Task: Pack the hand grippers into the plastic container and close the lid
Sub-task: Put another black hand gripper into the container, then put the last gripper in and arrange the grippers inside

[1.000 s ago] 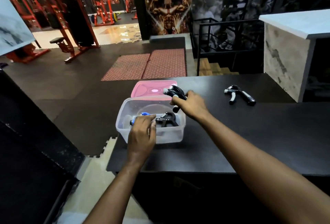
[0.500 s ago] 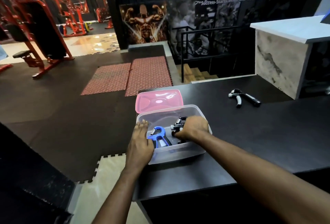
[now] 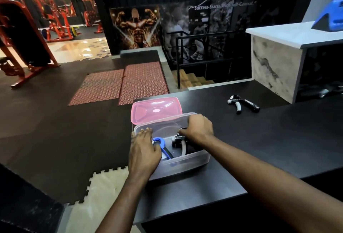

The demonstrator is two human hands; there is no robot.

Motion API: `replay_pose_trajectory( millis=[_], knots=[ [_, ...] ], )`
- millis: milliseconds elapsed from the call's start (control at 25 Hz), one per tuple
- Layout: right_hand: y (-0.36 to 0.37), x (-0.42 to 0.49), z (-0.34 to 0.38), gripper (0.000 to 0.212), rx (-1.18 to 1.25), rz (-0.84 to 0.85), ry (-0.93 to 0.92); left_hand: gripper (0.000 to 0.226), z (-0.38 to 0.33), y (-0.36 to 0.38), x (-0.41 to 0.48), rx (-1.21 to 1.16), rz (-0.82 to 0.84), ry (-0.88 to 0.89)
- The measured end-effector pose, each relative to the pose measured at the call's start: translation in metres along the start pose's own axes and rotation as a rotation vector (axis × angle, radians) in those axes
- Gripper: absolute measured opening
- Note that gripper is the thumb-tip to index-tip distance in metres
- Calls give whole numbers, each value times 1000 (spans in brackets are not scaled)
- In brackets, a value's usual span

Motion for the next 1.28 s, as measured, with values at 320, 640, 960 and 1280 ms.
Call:
replay_pose_trajectory(
  millis=[320,640,960,1280],
  knots=[
    [-78,56,-125,13,130,-145,57,38,-126,42,70,-79,16,111],
    [-66,156,-300,67,99,-6,161,43,-242,187,147,-54,117,129],
    [-38,201,-352,121,59,109,266,63,-213,280,155,195,233,-79],
    [-34,209,-338,99,108,95,226,62,-215,275,154,183,289,-83]
  ],
)
Point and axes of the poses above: each hand's wrist, its own x-axis towards the middle knuckle, its own y-axis out of the palm, z = x × y, the point moved 9 cm from there along x, towards the middle knuckle, and after that the axes turned 15 degrees about z, right-handed, at the moved point
